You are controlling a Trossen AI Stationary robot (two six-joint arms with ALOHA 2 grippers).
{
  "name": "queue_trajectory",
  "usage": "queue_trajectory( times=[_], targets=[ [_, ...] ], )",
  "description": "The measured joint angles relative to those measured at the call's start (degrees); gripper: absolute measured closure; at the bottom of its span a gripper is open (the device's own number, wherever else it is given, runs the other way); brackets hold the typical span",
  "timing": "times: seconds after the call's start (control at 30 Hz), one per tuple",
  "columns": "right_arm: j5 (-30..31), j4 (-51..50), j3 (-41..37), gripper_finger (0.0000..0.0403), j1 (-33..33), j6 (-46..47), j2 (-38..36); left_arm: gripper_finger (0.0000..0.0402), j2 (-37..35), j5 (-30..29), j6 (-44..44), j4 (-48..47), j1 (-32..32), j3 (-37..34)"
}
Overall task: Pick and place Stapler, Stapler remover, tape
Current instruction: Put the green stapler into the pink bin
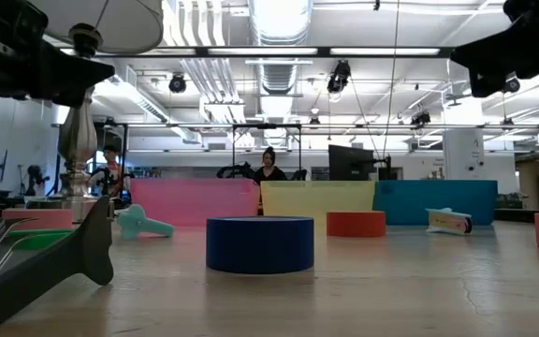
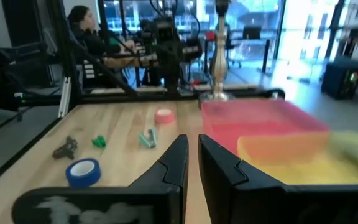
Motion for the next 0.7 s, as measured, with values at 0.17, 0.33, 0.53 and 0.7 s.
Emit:
queue_trajectory(
  times=[0.17,0.33,0.53,0.7],
  targets=[
    [0.0,0.42,0.01,0.0371,0.0,-0.6,0.02,0.039,0.0,-0.02,-7.71,3.05,0.01,0.0],
    [0.13,3.13,0.0,0.0371,0.0,-3.64,0.02,0.039,0.0,0.0,-16.44,3.93,0.0,-0.02],
    [-0.09,9.87,0.01,0.0371,0.0,-2.37,2.2,0.039,0.24,-0.07,-24.54,4.74,0.11,-0.02],
    [-0.09,19.62,0.0,0.0368,0.0,-3.46,9.68,0.0382,0.29,-0.12,-24.52,6.09,0.09,0.15]
  ],
)
